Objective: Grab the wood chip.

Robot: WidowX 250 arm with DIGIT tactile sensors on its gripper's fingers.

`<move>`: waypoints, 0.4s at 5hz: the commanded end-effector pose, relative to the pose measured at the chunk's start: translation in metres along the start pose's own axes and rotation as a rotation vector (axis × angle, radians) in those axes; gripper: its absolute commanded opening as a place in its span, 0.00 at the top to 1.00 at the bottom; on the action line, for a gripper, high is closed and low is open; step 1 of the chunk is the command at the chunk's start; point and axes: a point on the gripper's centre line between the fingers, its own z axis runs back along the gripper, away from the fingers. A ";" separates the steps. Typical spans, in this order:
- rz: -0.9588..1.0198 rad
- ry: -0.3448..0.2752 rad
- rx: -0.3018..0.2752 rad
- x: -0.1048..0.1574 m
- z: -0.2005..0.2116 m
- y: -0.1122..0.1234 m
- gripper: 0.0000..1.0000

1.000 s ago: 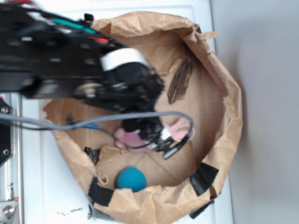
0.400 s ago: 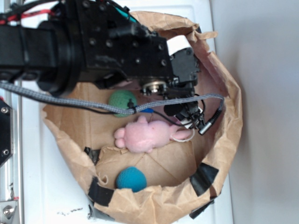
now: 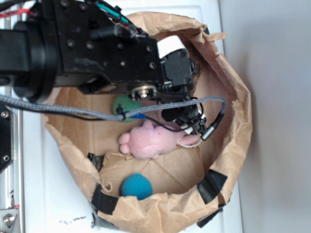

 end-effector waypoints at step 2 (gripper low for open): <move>0.098 -0.081 0.035 0.041 -0.023 -0.020 0.00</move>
